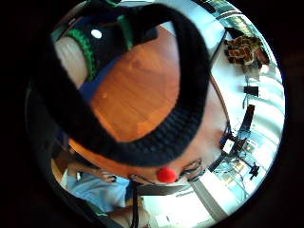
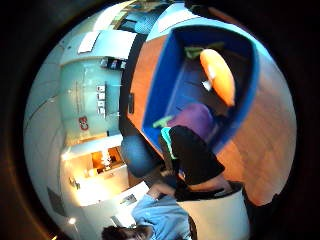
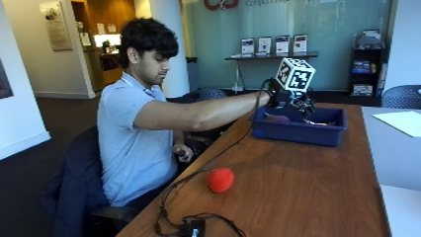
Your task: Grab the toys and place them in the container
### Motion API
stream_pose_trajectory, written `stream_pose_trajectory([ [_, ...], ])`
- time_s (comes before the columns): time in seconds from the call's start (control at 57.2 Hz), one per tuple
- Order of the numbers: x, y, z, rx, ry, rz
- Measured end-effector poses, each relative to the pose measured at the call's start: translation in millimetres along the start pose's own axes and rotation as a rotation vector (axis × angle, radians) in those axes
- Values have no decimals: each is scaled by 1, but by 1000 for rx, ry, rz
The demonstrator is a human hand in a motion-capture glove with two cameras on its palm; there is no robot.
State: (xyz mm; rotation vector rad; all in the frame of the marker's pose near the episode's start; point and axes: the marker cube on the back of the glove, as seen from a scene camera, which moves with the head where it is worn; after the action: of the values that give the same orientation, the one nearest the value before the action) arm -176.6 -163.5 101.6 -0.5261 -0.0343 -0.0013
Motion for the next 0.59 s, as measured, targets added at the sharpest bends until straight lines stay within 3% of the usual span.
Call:
stream_pose_trajectory([
  [0.192, 66, 117, 9, -37, 63, 32],
  [0.385, 137, 231, 58, -105, 134, 134],
  [0.594, 186, 293, 120, -235, 273, 306],
])
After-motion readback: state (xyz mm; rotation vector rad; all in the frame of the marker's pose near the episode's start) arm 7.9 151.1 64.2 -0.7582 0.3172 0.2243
